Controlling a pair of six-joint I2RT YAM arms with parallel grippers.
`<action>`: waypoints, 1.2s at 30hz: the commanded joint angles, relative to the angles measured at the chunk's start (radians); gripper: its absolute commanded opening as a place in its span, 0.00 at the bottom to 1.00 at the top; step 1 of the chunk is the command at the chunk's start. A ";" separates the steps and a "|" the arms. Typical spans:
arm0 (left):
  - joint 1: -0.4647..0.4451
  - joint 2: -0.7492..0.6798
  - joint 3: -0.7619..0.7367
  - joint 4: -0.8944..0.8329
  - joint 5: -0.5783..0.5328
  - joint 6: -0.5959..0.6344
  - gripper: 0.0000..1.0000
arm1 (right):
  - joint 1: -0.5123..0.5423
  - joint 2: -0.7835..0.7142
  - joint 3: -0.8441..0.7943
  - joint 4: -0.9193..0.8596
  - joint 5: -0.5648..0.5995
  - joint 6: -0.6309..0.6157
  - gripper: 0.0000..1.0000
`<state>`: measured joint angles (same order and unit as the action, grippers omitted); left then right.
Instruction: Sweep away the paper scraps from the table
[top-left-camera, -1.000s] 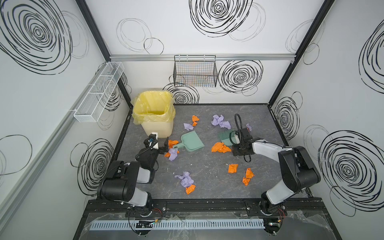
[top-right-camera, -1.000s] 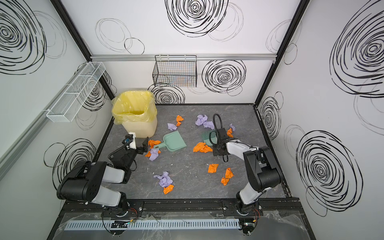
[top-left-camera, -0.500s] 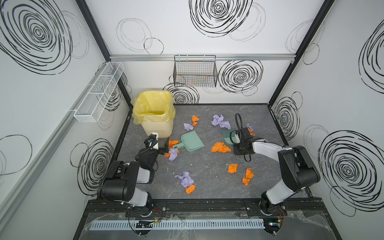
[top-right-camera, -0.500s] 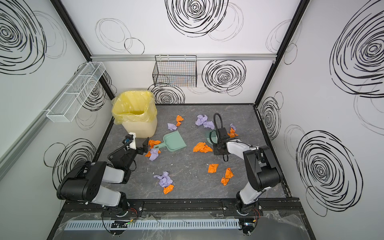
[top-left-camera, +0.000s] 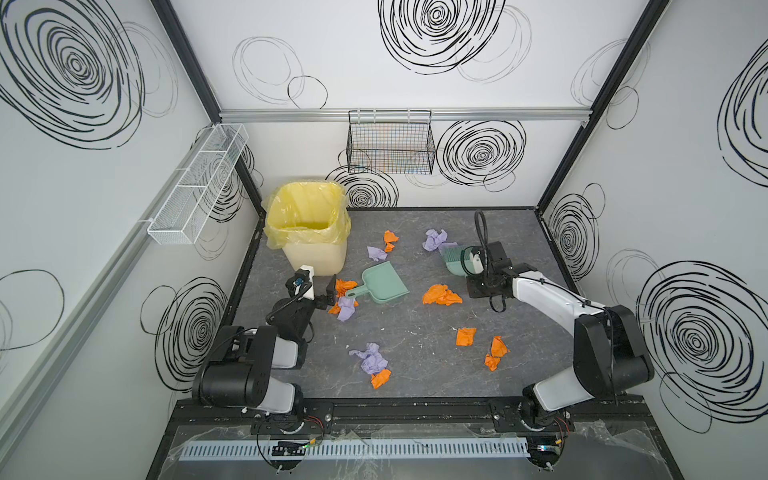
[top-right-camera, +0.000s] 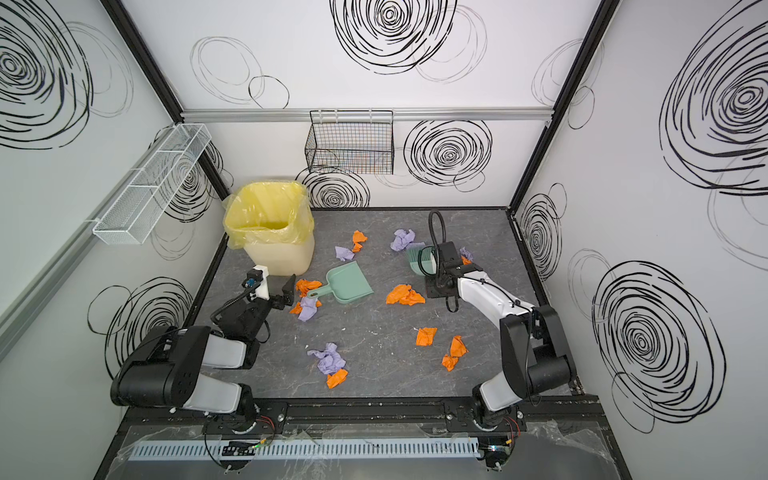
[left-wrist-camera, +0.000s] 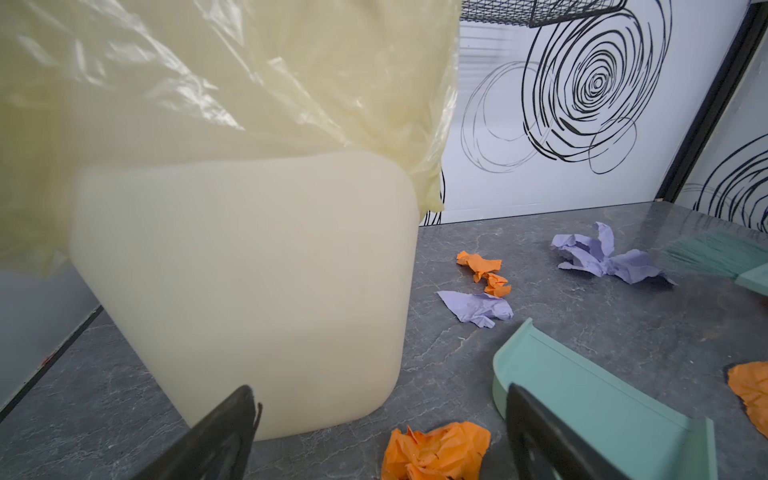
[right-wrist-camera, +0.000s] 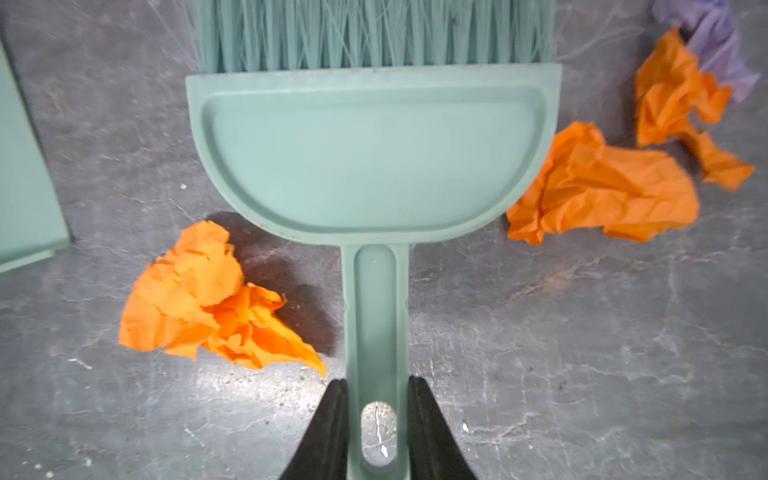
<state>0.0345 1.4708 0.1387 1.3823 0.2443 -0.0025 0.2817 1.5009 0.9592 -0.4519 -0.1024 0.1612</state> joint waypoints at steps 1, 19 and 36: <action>0.026 -0.100 0.039 -0.060 0.091 -0.016 0.96 | 0.007 -0.058 0.042 -0.073 -0.001 -0.015 0.23; 0.017 -0.348 0.568 -0.937 0.762 -0.294 0.93 | 0.135 -0.257 0.028 -0.059 0.020 0.035 0.22; -0.268 -0.066 0.748 -0.819 0.903 -0.627 0.77 | 0.401 -0.422 -0.091 0.214 0.184 0.206 0.21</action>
<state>-0.1993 1.3830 0.8474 0.5392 1.1278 -0.5888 0.6582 1.0988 0.8742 -0.3370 0.0170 0.3202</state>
